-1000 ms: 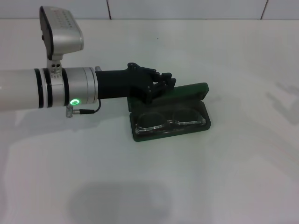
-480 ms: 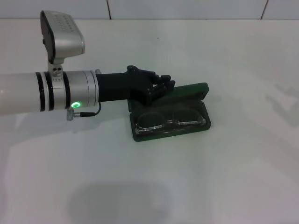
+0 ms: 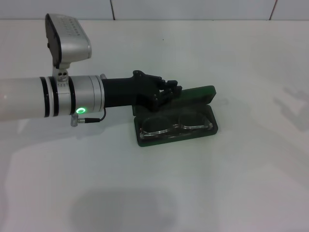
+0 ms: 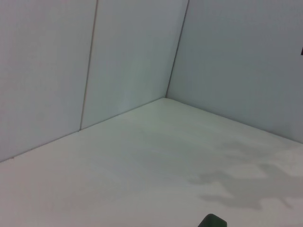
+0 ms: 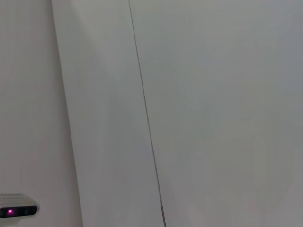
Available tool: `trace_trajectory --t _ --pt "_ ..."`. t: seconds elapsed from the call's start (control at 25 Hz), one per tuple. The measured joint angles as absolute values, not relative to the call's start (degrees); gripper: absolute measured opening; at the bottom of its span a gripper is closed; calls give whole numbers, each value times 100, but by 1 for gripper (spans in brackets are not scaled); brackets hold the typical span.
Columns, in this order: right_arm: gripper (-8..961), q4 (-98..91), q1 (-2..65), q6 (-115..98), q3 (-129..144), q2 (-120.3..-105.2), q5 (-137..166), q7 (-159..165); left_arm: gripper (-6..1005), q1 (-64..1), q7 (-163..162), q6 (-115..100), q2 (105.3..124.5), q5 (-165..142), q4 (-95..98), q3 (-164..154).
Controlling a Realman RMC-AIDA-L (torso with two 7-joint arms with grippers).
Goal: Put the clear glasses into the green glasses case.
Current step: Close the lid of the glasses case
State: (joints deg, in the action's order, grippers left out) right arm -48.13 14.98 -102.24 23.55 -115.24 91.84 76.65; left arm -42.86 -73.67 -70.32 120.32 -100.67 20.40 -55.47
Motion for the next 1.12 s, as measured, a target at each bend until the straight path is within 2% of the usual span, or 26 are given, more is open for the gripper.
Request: trace_trajectory --t 0.88,1.12 --pt "403 -4523 1521 -10269 2365 -11522 9184 7526 114 -4209 -7369 -7076 12030 -10088 1846 -5833" --pt "403 -4505 1519 -10283 2397 -11522 9192 7523 44 -4121 -7317 -7038 12032 -10101 1820 -6190"
